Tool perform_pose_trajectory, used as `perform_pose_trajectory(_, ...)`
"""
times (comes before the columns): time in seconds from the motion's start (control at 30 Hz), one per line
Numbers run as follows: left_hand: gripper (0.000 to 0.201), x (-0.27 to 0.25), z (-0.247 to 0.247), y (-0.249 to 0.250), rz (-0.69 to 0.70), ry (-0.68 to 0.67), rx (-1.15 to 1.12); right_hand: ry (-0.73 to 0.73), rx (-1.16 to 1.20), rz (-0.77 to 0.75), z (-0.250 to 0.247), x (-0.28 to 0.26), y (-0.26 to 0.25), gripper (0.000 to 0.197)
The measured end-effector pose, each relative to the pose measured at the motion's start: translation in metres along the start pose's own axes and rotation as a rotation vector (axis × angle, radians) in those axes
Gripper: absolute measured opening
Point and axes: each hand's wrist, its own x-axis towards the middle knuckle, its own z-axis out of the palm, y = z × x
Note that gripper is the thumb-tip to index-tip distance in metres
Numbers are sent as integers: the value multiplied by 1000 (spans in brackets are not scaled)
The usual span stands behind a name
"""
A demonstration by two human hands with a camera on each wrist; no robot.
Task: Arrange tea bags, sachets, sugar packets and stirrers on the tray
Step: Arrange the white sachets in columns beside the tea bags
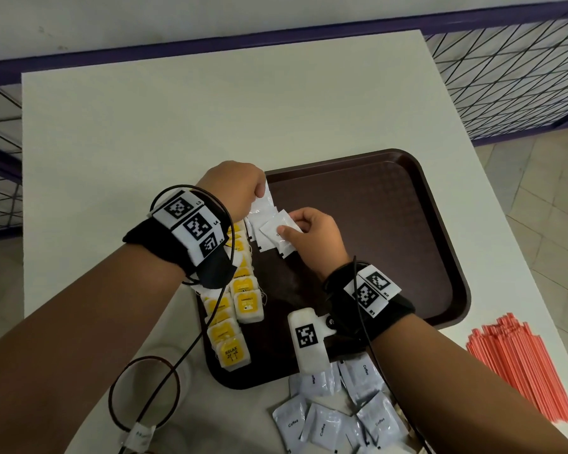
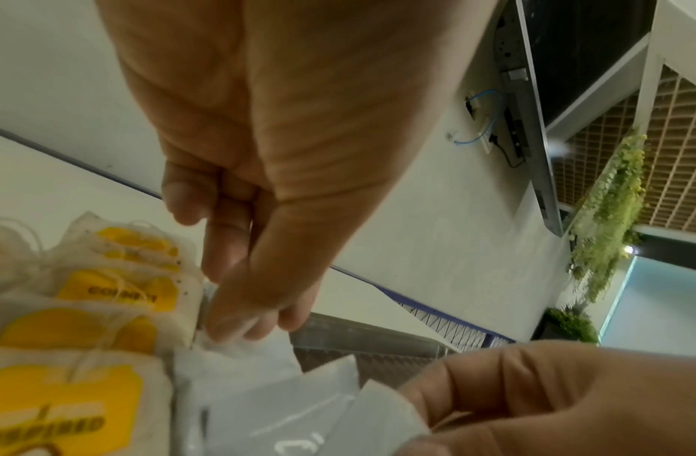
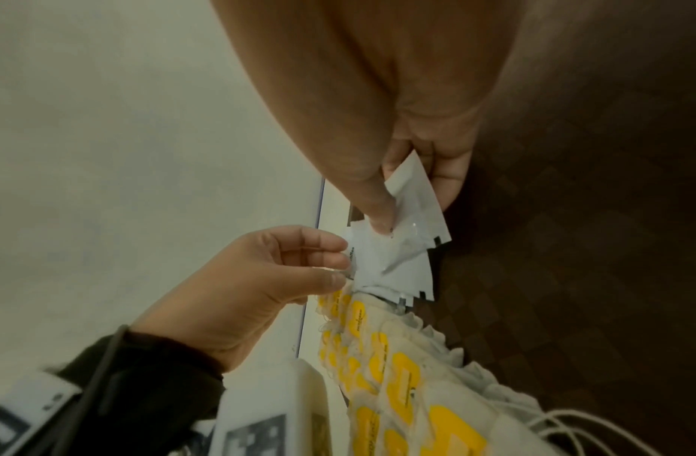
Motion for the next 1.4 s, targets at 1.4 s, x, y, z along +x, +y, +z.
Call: perform_pose_trajectory(1.4, 19, -30, 11, -19, -111, 177, -176, -33, -211, -177, 5, 8, -11, 31)
